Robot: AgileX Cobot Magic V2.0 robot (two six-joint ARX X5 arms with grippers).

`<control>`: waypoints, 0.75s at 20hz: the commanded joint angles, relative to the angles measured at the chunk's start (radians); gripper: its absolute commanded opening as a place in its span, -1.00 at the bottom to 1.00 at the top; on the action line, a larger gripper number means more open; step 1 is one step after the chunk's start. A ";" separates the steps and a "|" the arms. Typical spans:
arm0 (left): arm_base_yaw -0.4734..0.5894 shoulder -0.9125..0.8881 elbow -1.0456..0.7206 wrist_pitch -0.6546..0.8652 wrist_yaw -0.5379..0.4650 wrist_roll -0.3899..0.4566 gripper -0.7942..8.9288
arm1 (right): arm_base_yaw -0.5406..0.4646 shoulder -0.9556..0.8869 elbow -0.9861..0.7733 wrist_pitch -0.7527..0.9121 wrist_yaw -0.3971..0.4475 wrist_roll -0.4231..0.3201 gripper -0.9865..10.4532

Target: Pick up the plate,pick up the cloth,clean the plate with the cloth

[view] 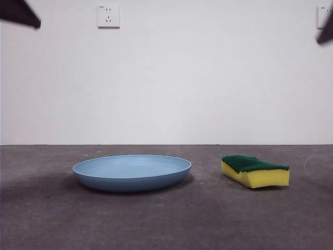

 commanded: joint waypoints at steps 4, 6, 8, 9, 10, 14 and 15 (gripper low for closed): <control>-0.002 -0.024 -0.037 0.019 -0.004 -0.020 -0.84 | -0.003 -0.036 -0.033 0.014 0.004 0.023 -0.83; -0.002 -0.023 -0.037 0.016 -0.003 -0.020 -0.84 | -0.003 -0.036 -0.033 0.014 0.005 0.023 -0.82; -0.002 -0.023 -0.037 0.010 -0.002 -0.020 -0.84 | -0.003 -0.036 -0.033 0.014 0.005 0.023 -0.82; -0.002 -0.023 -0.037 0.007 -0.003 -0.020 -0.84 | -0.003 -0.036 -0.033 0.014 0.005 0.023 -0.83; -0.002 -0.023 -0.037 0.004 -0.003 -0.020 -0.84 | -0.003 -0.036 -0.033 0.014 0.005 0.023 -0.83; -0.002 -0.023 -0.037 0.004 -0.002 -0.020 -0.84 | -0.003 -0.036 -0.033 0.014 0.005 0.023 -0.82; -0.002 -0.024 -0.037 -0.002 -0.003 -0.020 -0.84 | -0.003 -0.036 -0.033 0.014 0.005 0.023 -0.82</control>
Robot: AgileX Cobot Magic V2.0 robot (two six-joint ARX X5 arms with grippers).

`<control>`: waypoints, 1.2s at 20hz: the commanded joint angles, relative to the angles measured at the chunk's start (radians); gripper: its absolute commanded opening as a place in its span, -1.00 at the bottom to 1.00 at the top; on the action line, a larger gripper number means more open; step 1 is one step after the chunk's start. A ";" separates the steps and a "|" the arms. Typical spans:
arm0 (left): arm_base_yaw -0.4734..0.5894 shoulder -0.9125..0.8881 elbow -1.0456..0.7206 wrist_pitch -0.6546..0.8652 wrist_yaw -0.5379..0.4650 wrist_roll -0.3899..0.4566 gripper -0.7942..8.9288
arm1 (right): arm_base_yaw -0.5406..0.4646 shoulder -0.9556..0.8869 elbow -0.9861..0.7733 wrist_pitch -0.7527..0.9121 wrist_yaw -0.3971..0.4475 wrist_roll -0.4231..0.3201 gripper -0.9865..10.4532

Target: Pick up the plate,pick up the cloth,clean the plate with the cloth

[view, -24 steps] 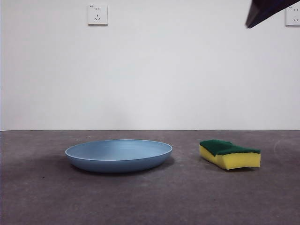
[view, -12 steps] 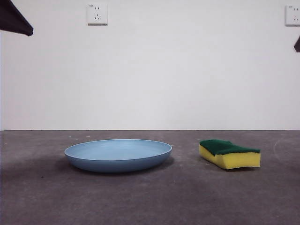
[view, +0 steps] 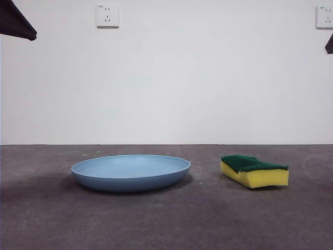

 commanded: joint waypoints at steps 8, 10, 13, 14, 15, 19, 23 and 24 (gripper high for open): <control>0.167 -0.224 -0.127 0.058 -0.021 0.114 -0.84 | 0.000 -0.002 -0.002 0.005 0.003 0.011 -0.83; 0.222 -0.309 -0.215 0.094 -0.021 0.111 -0.84 | 0.000 -0.001 -0.002 0.006 0.002 0.011 -0.83; 0.273 -0.425 -0.323 0.102 -0.020 0.093 -0.84 | 0.000 -0.002 -0.002 0.006 0.003 0.011 -0.82; 0.287 -0.462 -0.360 0.105 -0.020 0.092 -0.84 | 0.000 -0.002 -0.002 0.005 0.003 0.011 -0.83; 0.296 -0.488 -0.389 0.106 -0.022 0.092 -0.84 | 0.000 -0.002 -0.002 0.006 0.003 0.011 -0.82; 0.323 -0.568 -0.492 0.124 -0.021 0.086 -0.84 | 0.000 -0.002 -0.002 0.005 0.003 0.011 -0.82; 0.328 -0.621 -0.539 0.077 -0.027 0.082 -0.84 | 0.000 -0.002 -0.002 0.006 0.003 0.011 -0.82; 0.328 -0.621 -0.539 0.060 -0.029 0.083 -0.84 | 0.000 -0.002 -0.002 0.005 0.003 0.011 -0.82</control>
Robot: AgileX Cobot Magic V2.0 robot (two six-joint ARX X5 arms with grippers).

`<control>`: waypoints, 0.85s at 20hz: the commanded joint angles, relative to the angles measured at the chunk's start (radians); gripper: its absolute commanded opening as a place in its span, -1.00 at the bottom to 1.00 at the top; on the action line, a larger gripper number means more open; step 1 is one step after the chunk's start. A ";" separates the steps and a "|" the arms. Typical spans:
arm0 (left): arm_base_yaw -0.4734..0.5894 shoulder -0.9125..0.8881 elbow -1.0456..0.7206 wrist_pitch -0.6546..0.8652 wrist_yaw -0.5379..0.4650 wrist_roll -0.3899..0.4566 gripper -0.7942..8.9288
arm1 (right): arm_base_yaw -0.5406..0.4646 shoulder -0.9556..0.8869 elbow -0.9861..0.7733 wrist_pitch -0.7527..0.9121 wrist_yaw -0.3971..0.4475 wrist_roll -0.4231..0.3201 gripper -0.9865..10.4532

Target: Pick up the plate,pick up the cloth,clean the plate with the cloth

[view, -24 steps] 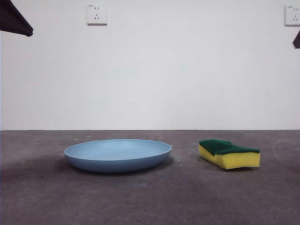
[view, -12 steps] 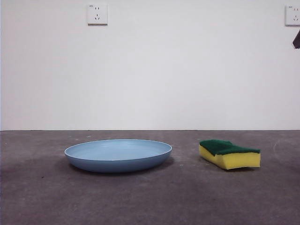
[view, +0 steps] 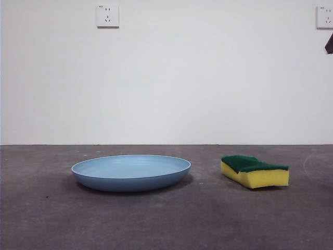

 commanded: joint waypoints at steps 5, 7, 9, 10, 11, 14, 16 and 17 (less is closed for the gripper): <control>0.003 -0.004 -0.014 -0.037 -0.003 -0.006 -0.84 | 0.000 -0.001 -0.002 0.005 0.003 0.011 -0.83; 0.003 -0.004 -0.014 -0.037 -0.004 -0.006 -0.84 | 0.000 -0.002 -0.002 0.005 0.003 0.011 -0.83; 0.003 -0.004 -0.014 -0.037 -0.004 -0.006 -0.84 | 0.000 -0.002 -0.002 0.005 0.003 0.011 -0.83; 0.003 -0.004 -0.014 -0.037 -0.004 -0.006 -0.84 | 0.000 -0.002 -0.002 0.005 0.003 0.011 -0.83; 0.003 -0.004 -0.014 -0.037 -0.004 -0.006 -0.84 | 0.000 -0.002 -0.002 0.005 0.003 0.011 -0.83; 0.003 -0.004 -0.014 -0.037 -0.004 -0.006 -0.84 | 0.000 -0.002 -0.002 0.005 0.003 0.011 -0.83; 0.003 -0.004 -0.014 -0.037 -0.004 -0.006 -0.84 | 0.000 -0.002 -0.002 0.005 0.003 0.011 -0.82; 0.003 -0.004 -0.014 -0.037 -0.004 -0.006 -0.84 | 0.000 -0.002 -0.002 0.005 0.003 0.011 -0.83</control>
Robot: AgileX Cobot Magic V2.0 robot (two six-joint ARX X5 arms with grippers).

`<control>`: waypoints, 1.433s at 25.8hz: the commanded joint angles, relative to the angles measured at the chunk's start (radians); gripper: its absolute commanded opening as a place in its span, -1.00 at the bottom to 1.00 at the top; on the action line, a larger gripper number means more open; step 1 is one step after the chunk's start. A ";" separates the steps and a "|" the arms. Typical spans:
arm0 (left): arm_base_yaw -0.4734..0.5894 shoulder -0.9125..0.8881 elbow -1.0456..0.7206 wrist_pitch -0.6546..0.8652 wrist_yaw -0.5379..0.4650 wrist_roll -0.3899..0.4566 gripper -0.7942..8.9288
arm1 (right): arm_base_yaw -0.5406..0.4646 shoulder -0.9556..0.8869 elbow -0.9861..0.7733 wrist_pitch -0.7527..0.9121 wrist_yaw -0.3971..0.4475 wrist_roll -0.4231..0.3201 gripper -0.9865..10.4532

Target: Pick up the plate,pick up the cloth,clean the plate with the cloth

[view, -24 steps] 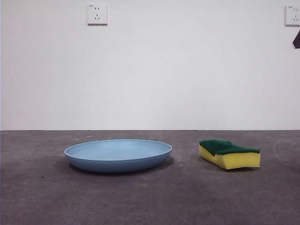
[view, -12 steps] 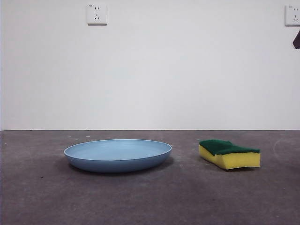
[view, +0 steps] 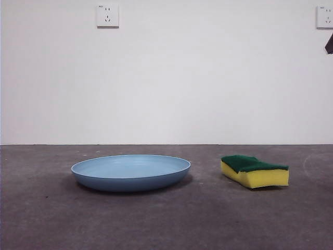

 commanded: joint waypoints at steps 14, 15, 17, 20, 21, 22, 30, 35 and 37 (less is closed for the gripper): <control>0.003 -0.002 -0.014 0.002 -0.001 -0.006 -0.84 | -0.434 -0.331 -0.231 0.158 -0.258 -0.076 -0.83; 0.003 -0.002 -0.014 0.002 -0.001 -0.006 -0.84 | -0.453 -0.351 -0.265 0.185 -0.275 -0.076 -0.83; 0.003 -0.002 -0.014 0.002 -0.001 -0.006 -0.84 | -0.484 -0.394 -0.341 0.240 -0.318 -0.072 -0.82; 0.003 -0.002 -0.014 0.002 -0.001 -0.006 -0.84 | -0.502 -0.459 -0.430 0.259 -0.327 -0.068 -0.83; 0.003 -0.002 -0.014 0.002 -0.001 -0.006 -0.84 | -0.503 -0.478 -0.452 0.258 -0.327 -0.064 -0.83; 0.003 -0.002 -0.014 0.002 -0.001 -0.006 -0.84 | -0.503 -0.496 -0.471 0.258 -0.327 -0.063 -0.83; 0.003 -0.002 -0.014 0.003 -0.001 -0.006 -0.84 | -0.503 -0.562 -0.557 0.268 -0.319 -0.020 -0.83; 0.003 -0.002 -0.014 0.002 -0.001 -0.006 -0.84 | -0.503 -0.562 -0.556 0.268 -0.319 -0.011 -0.82; 0.003 -0.002 -0.014 0.002 -0.001 -0.006 -0.84 | -0.503 -0.562 -0.556 0.268 -0.317 -0.012 -0.82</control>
